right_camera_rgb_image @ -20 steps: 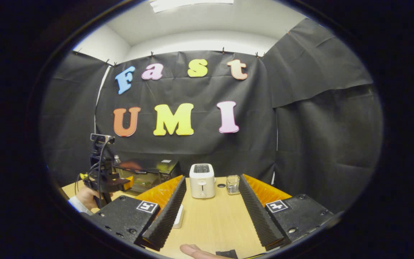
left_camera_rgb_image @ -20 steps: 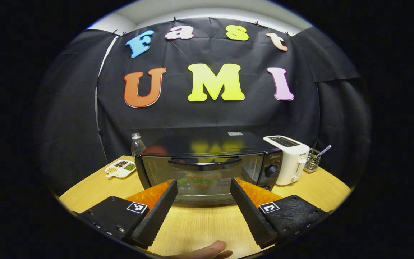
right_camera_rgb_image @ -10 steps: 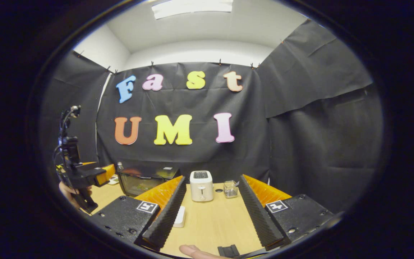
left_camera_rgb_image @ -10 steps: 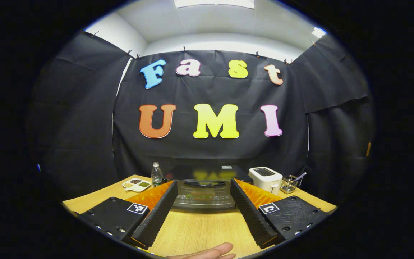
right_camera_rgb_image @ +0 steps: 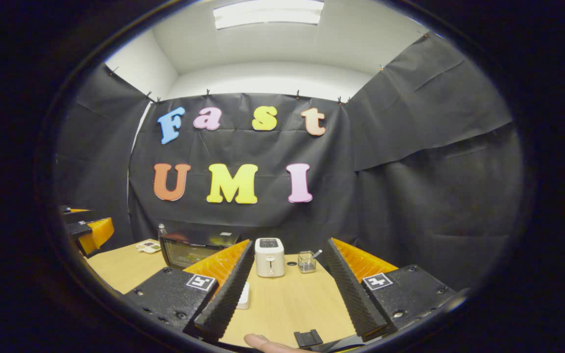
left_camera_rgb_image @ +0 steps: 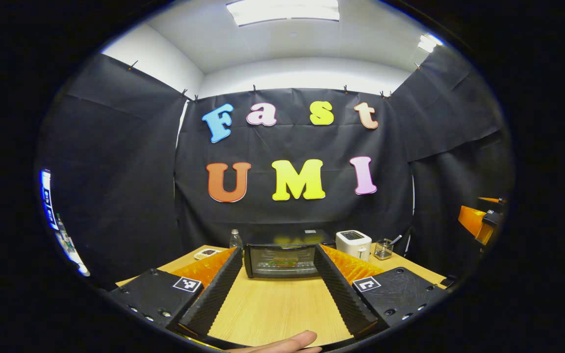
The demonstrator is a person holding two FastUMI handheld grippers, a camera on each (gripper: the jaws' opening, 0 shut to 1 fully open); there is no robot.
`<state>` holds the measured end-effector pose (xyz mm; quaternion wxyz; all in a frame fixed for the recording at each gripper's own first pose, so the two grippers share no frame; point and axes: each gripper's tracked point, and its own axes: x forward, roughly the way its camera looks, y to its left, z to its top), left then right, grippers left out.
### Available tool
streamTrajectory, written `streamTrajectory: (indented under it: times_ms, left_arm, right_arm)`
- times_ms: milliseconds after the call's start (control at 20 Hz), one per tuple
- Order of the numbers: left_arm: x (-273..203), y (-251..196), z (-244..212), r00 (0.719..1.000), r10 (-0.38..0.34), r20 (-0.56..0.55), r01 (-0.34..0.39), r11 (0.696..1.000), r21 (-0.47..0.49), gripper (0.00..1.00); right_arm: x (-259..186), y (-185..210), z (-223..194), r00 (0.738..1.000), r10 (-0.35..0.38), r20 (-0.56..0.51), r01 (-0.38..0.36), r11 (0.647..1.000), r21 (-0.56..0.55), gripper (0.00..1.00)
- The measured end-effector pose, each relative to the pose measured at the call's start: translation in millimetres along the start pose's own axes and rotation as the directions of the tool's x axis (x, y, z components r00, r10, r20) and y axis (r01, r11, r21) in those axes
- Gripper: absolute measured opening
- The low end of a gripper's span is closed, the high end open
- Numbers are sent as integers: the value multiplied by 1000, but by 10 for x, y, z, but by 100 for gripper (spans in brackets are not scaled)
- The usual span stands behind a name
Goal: Open the electric oven with the left hand, put the food in, and close the electric oven.
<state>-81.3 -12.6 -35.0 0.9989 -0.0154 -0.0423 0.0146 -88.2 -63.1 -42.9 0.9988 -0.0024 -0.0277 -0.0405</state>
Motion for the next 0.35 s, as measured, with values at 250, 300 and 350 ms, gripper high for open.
streamTrajectory:
  times_ms: [250, 300, 350]
  left_arm:
    - [-49, -135, -120, 998, -52, -24, 52, 999, 9, 96]
    - [-49, -123, -112, 998, -50, -24, 50, 999, 3, 96]
    - [-60, -116, -88, 999, -49, -21, 49, 999, -2, 96]
  right_arm:
    - [-114, -14, 40, 999, 12, 38, -13, 999, 36, 94]
    - [-130, -7, 56, 999, 15, 44, -17, 999, 35, 94]
    - [-144, -6, 70, 999, 18, 49, -20, 999, 30, 94]
